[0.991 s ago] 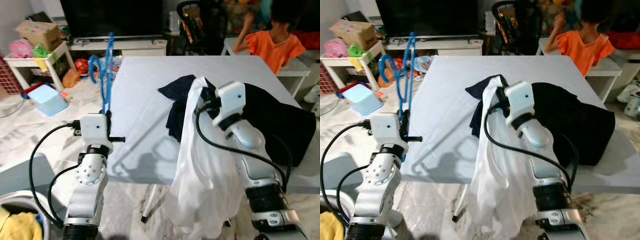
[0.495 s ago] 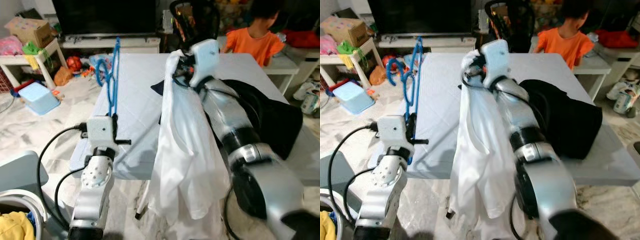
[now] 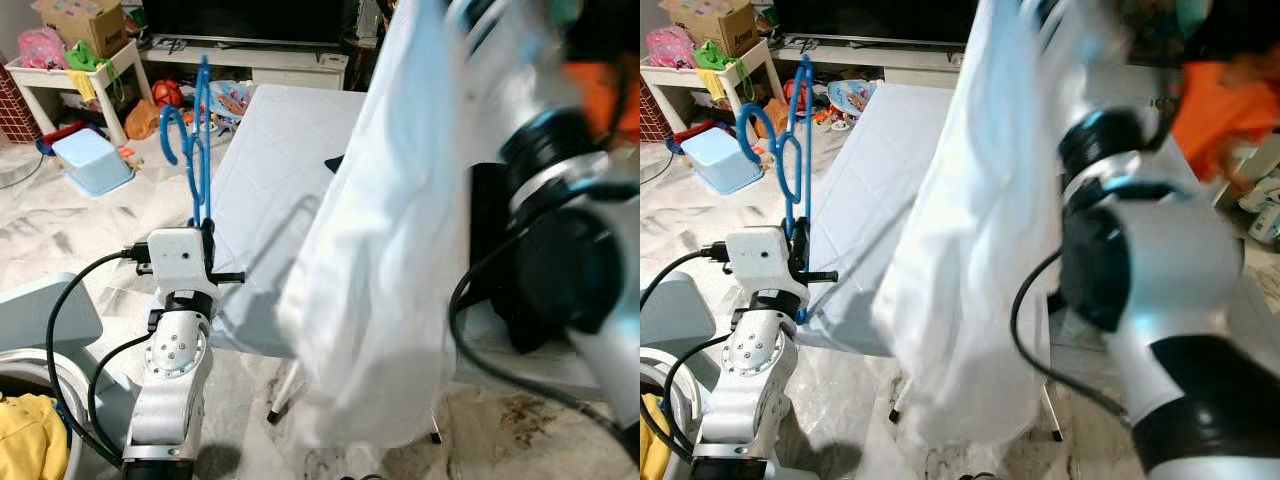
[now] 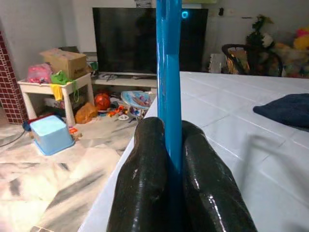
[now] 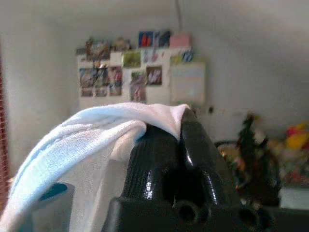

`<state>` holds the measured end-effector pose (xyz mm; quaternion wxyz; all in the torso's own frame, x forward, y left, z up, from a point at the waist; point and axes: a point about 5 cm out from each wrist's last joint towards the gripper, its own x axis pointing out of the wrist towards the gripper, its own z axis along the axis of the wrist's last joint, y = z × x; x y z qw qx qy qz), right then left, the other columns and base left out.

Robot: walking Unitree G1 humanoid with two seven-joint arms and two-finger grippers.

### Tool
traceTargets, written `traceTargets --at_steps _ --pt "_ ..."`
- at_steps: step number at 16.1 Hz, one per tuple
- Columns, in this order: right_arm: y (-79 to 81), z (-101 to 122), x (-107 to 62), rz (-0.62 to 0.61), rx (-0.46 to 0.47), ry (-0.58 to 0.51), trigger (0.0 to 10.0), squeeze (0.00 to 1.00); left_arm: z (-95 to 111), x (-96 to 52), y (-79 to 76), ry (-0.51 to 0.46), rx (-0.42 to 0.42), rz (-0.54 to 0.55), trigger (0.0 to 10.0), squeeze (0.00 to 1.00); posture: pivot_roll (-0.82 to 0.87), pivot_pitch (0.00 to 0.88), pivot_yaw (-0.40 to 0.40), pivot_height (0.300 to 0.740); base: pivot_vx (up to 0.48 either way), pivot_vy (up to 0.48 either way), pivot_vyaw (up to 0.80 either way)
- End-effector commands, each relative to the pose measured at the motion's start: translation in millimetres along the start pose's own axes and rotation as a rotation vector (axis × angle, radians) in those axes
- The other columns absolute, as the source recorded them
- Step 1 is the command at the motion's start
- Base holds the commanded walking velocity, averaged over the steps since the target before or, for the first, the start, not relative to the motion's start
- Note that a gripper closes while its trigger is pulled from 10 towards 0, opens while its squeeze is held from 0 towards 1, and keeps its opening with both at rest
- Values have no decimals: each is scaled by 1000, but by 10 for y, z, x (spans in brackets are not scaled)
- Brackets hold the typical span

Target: Hang hanger

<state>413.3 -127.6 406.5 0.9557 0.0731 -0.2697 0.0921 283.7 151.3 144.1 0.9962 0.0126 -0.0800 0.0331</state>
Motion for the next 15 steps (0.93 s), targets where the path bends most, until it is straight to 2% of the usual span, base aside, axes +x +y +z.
traceTargets --at_steps 1,2,4,5,6,7,8,9,13,14,15 --pt "-39 106 18 -4 -78 -37 10000 0 26 -37 -66 -13 1 -14 10000 0 17 0 -99 740 0 0 0" --pt "-67 -43 -29 5 -122 16 10000 0 22 -37 -104 -12 -6 -23 10000 0 1 0 -93 740 0 0 0" --pt "-94 -600 -248 76 -284 203 10000 0 28 -22 -149 -14 -13 -38 10000 0 -4 0 -88 740 0 0 0" --pt "-113 -825 -370 116 -336 276 10000 0 36 -13 -155 -16 -14 -41 10000 0 -5 0 -86 740 0 0 0" --pt "-151 -1103 -558 165 -355 355 10000 0 43 -5 -152 -17 -15 -41 10000 0 -7 0 -80 740 0 0 0" --pt "-173 -1269 -693 218 -362 404 10000 0 42 -5 -148 -17 -16 -45 10000 0 -10 0 -74 740 0 0 0" --pt "-177 -1358 -778 259 -320 425 10000 1000 37 -11 -144 -16 -16 -49 10000 0 -16 0 -68 740 0 0 0" --pt "-172 -1437 -865 311 -257 440 10000 1000 32 -21 -141 -16 -19 -53 10000 0 -18 0 -64 740 0 0 0" --pt "-189 -1621 -1258 558 -297 426 10000 1000 8 -40 -121 1 -16 -67 10000 0 -37 0 -35 740 0 0 0" --pt "-193 -1623 -1279 572 -293 428 10000 1000 7 -40 -123 3 -15 -68 10000 0 -37 0 -35 740 0 0 0" --pt "-179 -1648 -1445 721 -228 470 10000 1000 0 -39 -140 10 -16 -81 10000 0 -49 0 -24 740 0 0 0"
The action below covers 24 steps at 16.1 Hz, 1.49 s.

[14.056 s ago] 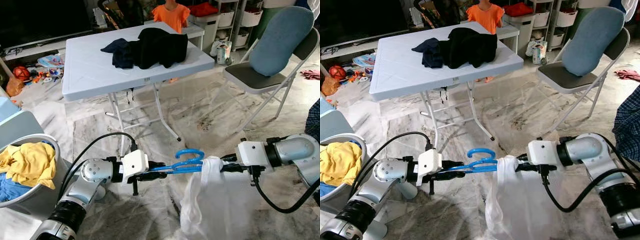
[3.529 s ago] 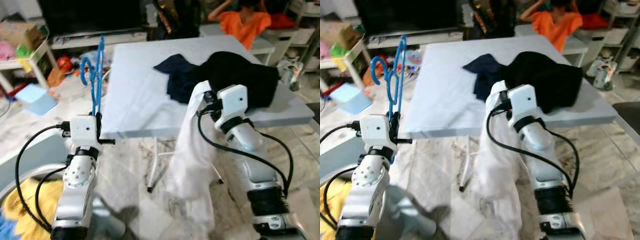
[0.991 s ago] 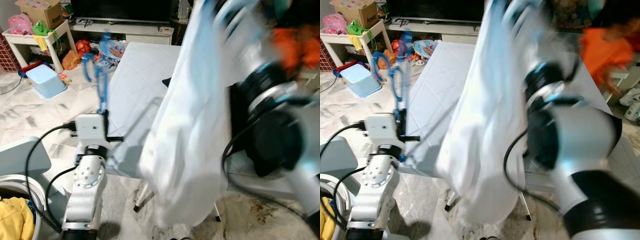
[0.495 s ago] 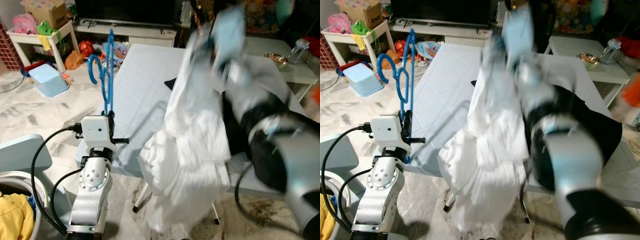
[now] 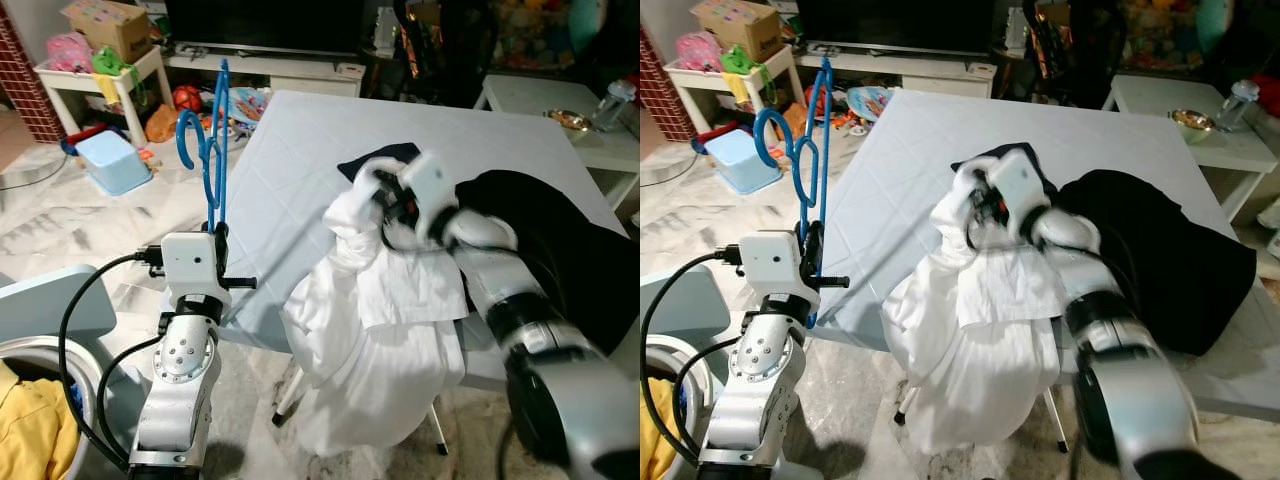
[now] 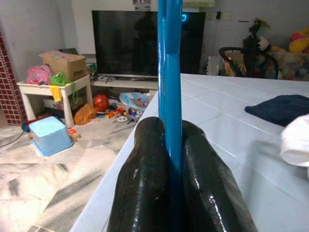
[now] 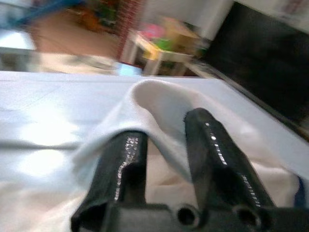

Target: Hang hanger

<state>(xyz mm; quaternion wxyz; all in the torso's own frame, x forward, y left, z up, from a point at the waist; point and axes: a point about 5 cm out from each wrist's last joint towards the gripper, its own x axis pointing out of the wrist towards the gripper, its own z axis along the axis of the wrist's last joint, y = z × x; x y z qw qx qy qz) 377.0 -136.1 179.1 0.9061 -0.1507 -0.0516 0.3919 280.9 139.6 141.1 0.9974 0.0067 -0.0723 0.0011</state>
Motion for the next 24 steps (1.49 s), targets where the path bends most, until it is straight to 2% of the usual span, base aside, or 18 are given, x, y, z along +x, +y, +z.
traceTargets --at_steps 1,6,9,12,15,16,18,20,21,23,24 --pt "120 9 -94 162 -23 6 10000 1000 8 -3 -43 7 -6 -24 10000 0 -53 0 -16 740 0 0 0" --pt "273 -151 -327 235 3 98 10000 1000 1 13 -55 18 7 -47 10000 0 -54 0 3 740 0 0 0" --pt "259 -143 -438 257 -5 154 10000 1000 -1 37 -32 21 9 -45 10000 0 -55 0 8 740 0 0 0" --pt "131 -177 -538 193 -31 253 10000 1000 -4 38 -35 24 10 -51 10000 0 -61 0 13 740 0 0 0" --pt "-91 -212 -609 35 -110 350 10000 1000 -36 26 -49 38 9 -53 10000 0 -65 0 14 740 0 0 0" --pt "-167 -221 -641 4 -172 397 10000 1000 -38 33 -44 40 8 -50 10000 0 -65 0 13 740 0 0 0" --pt "-183 -205 -711 57 -203 427 10000 1000 -37 36 -36 40 9 -48 10000 0 -65 0 13 740 0 0 0" --pt "-117 -168 -828 199 -140 428 10000 1000 -44 30 -25 43 10 -46 10000 0 -65 0 13 740 0 0 0" --pt "-115 -159 -842 209 -126 424 10000 1000 -45 29 -26 44 10 -45 10000 0 -63 0 9 740 0 0 0" --pt "-66 -87 -972 321 -14 403 10000 1000 -51 25 -26 48 7 -43 10000 0 -65 0 9 740 0 0 0" --pt "38 -104 -1025 389 25 414 10000 1000 -60 25 -35 52 4 -47 10000 0 -71 0 11 740 0 0 0"
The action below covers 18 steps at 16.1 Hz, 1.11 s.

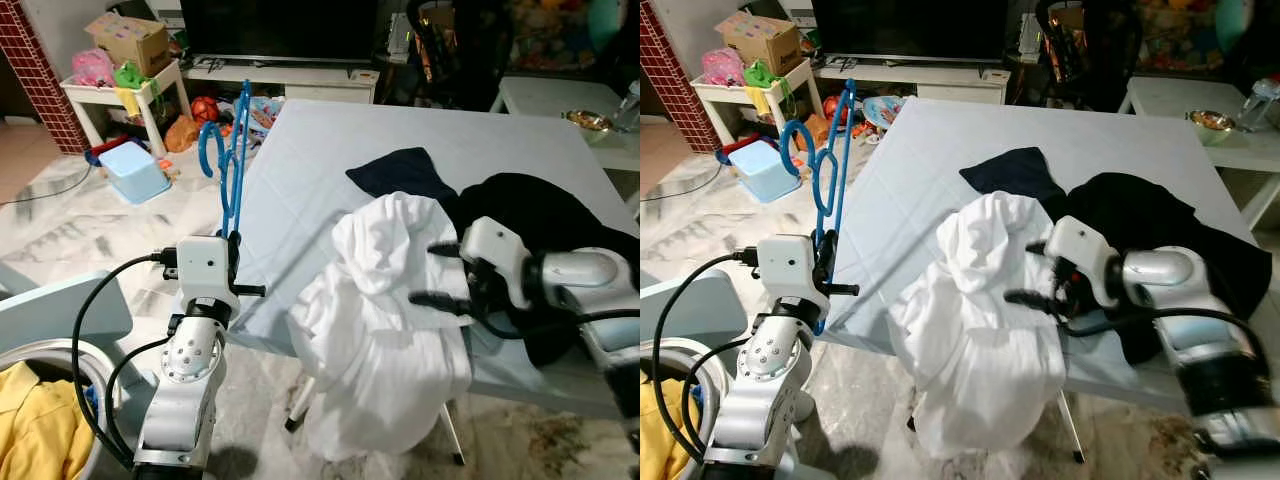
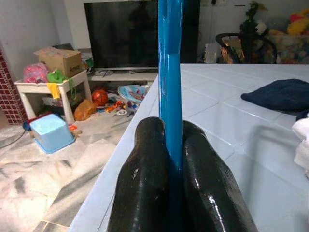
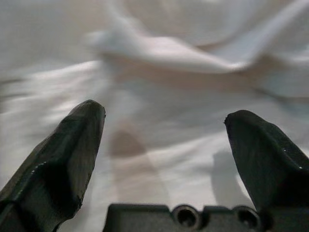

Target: Hang hanger

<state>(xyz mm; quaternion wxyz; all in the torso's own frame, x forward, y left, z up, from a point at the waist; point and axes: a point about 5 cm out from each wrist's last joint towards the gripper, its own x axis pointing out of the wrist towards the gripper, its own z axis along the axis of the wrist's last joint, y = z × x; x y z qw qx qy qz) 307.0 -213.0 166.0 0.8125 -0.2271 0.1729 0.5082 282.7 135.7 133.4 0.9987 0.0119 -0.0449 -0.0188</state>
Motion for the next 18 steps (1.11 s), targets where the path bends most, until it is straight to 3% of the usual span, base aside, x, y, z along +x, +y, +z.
traceTargets --at_steps 1,5,8,9,10,11,12,13,18 --pt "108 15 13 75 10 -3 10000 1000 11 19 -7 2 -7 -12 10000 0 -71 0 11 740 0 0 0" --pt "372 -76 280 68 46 1 10000 1000 9 26 -24 6 -10 -23 10000 0 -76 0 17 740 0 0 0" --pt "477 0 563 -80 67 -64 10000 1000 -9 14 -21 14 -13 -18 10000 0 -76 0 14 740 0 0 0" --pt "499 1 623 -114 79 -62 10000 933 -12 9 -31 15 -16 -19 10000 0 -76 0 13 740 0 0 0" --pt "549 -17 735 -182 105 -42 10000 537 -17 2 -53 18 -20 -23 10000 0 -78 0 15 740 0 0 0" --pt "596 -65 833 -250 103 2 10000 0 -16 4 -58 18 -21 -25 10000 0 -77 0 17 740 0 0 0" --pt "621 -84 866 -267 101 14 10000 0 -13 7 -54 18 -21 -26 10000 0 -77 0 17 740 0 0 0" --pt "654 -122 914 -295 90 41 0 0 -4 23 -37 15 -19 -25 10000 0 -75 0 17 740 0 0 0" --pt "663 -210 978 -340 87 92 0 0 -5 46 -32 12 -17 -21 10000 0 -78 0 10 740 0 0 0"
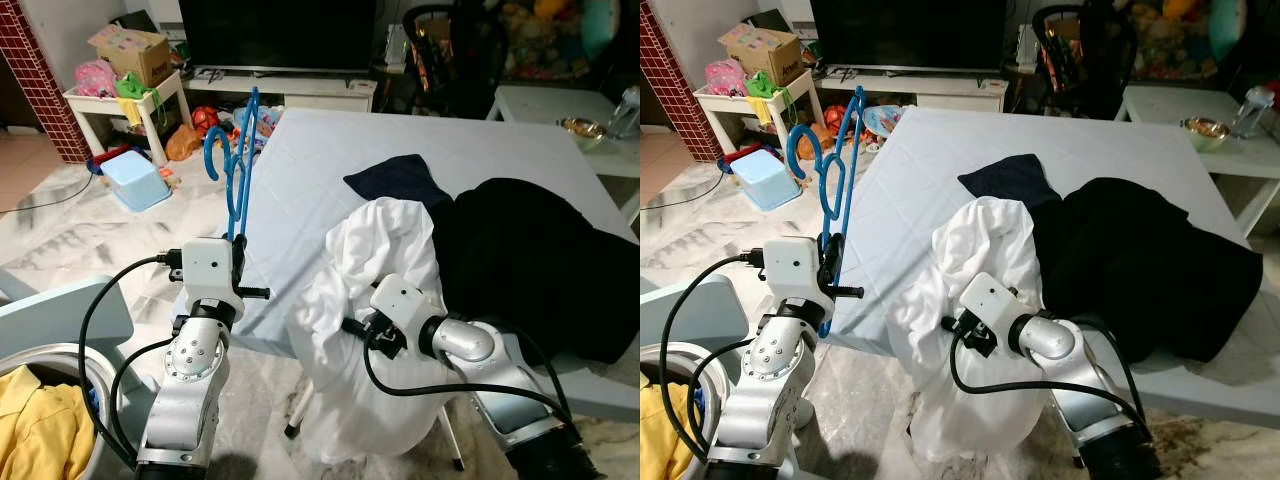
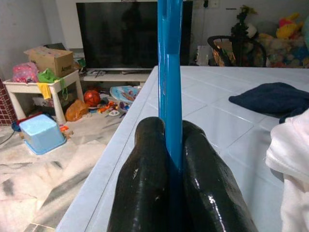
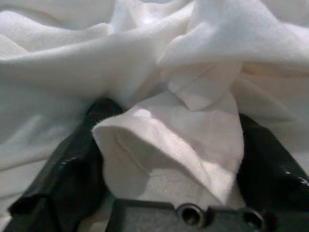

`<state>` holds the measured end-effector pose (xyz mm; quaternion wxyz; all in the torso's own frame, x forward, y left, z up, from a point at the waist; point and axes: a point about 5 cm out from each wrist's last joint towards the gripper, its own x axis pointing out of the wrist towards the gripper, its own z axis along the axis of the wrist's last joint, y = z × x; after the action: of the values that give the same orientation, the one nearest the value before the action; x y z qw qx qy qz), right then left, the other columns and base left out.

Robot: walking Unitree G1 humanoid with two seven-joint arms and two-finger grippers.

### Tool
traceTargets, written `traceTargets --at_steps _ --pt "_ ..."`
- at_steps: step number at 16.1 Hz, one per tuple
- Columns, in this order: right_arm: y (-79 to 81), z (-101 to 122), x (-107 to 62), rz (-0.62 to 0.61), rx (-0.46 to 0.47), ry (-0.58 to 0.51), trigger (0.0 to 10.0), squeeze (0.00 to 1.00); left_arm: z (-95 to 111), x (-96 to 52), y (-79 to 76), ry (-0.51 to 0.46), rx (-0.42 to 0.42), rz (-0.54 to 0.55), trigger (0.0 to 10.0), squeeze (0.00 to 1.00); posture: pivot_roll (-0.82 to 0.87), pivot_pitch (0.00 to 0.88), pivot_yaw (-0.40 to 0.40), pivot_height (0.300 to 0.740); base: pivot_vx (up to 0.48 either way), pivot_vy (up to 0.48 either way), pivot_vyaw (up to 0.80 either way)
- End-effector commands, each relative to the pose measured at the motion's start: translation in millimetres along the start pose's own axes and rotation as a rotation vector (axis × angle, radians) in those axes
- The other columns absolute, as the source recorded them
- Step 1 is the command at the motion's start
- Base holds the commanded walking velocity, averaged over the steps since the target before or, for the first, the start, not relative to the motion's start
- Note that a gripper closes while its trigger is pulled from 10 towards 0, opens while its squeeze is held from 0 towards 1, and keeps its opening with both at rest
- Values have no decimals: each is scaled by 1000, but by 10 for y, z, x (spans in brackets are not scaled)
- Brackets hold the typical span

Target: Hang hanger

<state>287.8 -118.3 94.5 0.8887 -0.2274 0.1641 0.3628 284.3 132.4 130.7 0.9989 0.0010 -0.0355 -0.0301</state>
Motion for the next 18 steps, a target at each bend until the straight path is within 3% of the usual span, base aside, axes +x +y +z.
traceTargets --at_steps 1,6,10,12,13,15,16,18 --pt "-41 -131 1 -39 -4 74 0 0 21 31 -9 -6 3 1 10000 0 -78 0 6 740 0 0 0" --pt "-228 -135 36 -156 42 69 0 0 22 25 0 -10 -1 8 10000 0 -76 0 -1 740 0 0 0" --pt "-365 -116 106 -281 185 37 0 0 14 25 -14 -8 -4 9 10000 0 -78 0 3 740 0 0 0" --pt "-407 -77 149 -307 215 23 0 0 13 27 -18 -8 -5 8 10000 0 -79 0 5 740 0 0 0" --pt "-535 58 233 -375 314 -38 0 0 14 29 -21 -8 -5 6 10000 0 -79 0 7 740 0 0 0" --pt "-691 242 314 -452 400 -104 0 0 16 27 -25 -8 -5 5 10000 0 -76 0 5 740 0 0 0" --pt "-866 504 387 -501 440 -165 0 0 15 23 -30 -8 -6 7 10000 0 -66 0 0 740 0 0 0" --pt "-1039 776 392 -545 470 -229 0 0 13 17 -28 -8 -5 10 10000 0 -60 0 -6 740 0 0 0"
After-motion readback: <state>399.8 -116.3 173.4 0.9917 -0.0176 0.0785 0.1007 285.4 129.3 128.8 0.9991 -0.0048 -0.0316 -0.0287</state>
